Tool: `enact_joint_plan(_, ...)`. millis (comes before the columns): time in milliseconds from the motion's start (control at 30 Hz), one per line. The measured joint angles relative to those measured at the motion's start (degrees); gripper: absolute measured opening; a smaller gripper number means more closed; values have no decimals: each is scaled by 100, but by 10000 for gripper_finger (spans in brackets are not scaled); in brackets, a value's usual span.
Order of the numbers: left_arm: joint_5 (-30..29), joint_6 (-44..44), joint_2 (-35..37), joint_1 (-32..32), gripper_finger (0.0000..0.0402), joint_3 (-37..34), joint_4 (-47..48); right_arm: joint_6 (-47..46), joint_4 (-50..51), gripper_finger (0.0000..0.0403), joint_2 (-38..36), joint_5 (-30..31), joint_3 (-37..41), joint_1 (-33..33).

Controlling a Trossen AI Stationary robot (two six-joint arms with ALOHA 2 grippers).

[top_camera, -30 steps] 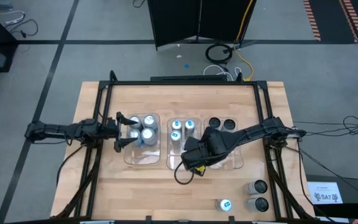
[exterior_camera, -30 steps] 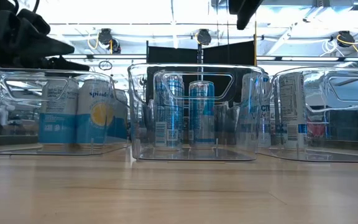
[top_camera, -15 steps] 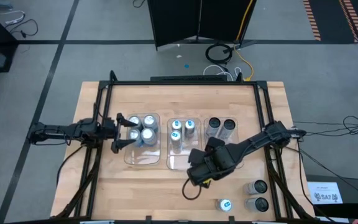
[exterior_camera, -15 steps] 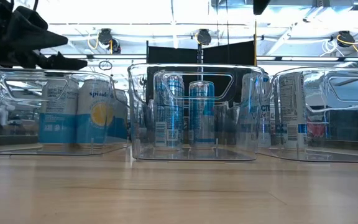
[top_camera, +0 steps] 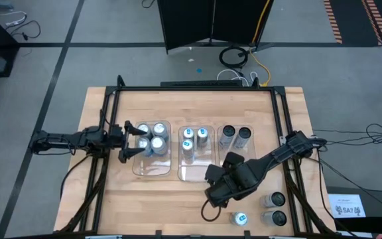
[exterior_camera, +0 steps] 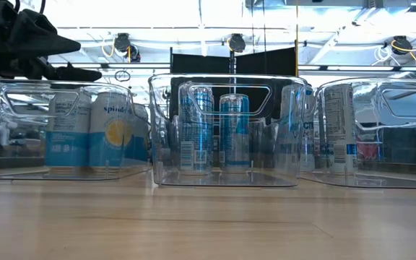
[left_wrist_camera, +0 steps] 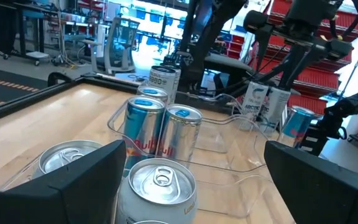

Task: Sort soda cans
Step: Put the blue soda can into the middle transparent bin

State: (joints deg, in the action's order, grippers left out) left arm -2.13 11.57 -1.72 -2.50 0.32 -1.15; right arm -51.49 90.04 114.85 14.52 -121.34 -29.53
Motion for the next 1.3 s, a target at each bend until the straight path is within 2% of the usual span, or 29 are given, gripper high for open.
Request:
enact_joint_plan(200,-3,1,-2,0,389,-2,0,-66,0,288,-10,-506,0,-126)
enact_joint_plan(367,-4,2,-2,0,389,-2,0,-431,-7,288,-252,-524,56,-344)
enact_joint_plan(567,-4,2,0,0,389,-4,0,-1740,-98,288,-782,-416,823,-847)
enact_joint_plan(867,-4,4,-2,0,389,-7,0,-3975,-1397,288,-1433,-436,2139,-1569)
enact_joint_plan(1000,-4,2,-2,0,389,-7,0,-4491,-1759,288,-1462,-593,2343,-1700)
enact_joint_plan(1300,-4,4,-2,-2,389,-7,0,-4853,-2016,288,-1244,-756,2350,-1747)
